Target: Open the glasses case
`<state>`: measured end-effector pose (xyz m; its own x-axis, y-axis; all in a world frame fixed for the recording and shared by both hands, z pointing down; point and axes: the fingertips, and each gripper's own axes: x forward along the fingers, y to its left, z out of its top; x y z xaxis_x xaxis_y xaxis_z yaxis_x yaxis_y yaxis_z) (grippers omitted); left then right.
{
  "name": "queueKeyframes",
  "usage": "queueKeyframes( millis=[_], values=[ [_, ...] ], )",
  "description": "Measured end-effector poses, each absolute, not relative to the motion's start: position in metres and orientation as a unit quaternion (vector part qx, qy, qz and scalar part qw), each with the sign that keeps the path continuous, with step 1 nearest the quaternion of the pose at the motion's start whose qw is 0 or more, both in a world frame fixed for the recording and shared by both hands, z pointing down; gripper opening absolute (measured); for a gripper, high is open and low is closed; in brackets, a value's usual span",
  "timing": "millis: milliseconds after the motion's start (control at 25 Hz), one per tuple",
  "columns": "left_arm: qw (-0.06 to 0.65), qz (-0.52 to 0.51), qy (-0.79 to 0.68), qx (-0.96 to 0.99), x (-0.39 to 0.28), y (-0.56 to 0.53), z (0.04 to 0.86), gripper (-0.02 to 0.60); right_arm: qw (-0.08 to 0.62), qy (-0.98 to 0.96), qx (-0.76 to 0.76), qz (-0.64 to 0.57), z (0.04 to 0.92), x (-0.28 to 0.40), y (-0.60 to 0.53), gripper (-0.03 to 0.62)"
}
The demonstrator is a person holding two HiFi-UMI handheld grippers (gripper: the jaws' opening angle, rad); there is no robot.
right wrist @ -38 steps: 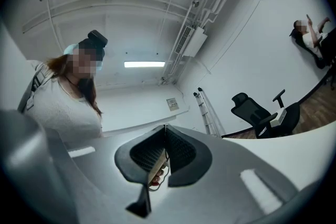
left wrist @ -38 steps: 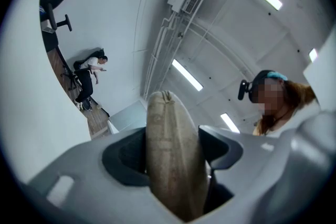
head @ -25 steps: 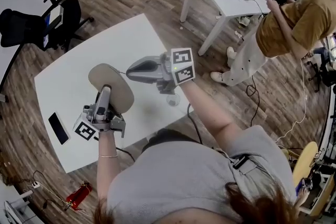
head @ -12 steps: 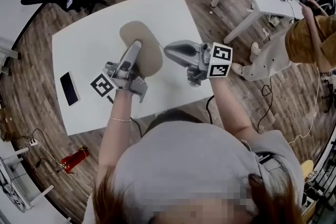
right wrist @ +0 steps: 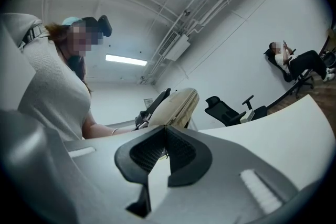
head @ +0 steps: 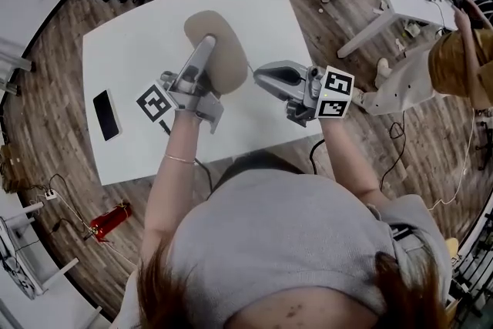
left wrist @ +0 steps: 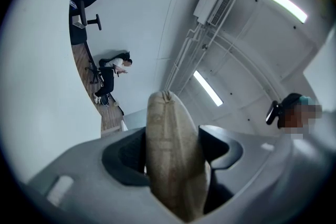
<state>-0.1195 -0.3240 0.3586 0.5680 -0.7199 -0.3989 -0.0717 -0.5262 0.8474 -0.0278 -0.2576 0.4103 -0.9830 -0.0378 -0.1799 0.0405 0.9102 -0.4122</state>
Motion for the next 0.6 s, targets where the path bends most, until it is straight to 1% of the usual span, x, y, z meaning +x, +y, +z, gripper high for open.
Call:
queueKeyframes(
  millis=[200, 600],
  values=[
    [0.418, -0.400, -0.259, 0.774, -0.125, -0.330, 0.359, 0.293, 0.081, 0.975, 0.006, -0.207, 0.417, -0.031, -0.247, 0.005],
    [0.424, -0.403, -0.266, 0.766, -0.127, -0.333, 0.361, 0.295, 0.079, 0.971, 0.028, -0.223, 0.425, -0.051, -0.222, 0.005]
  ],
)
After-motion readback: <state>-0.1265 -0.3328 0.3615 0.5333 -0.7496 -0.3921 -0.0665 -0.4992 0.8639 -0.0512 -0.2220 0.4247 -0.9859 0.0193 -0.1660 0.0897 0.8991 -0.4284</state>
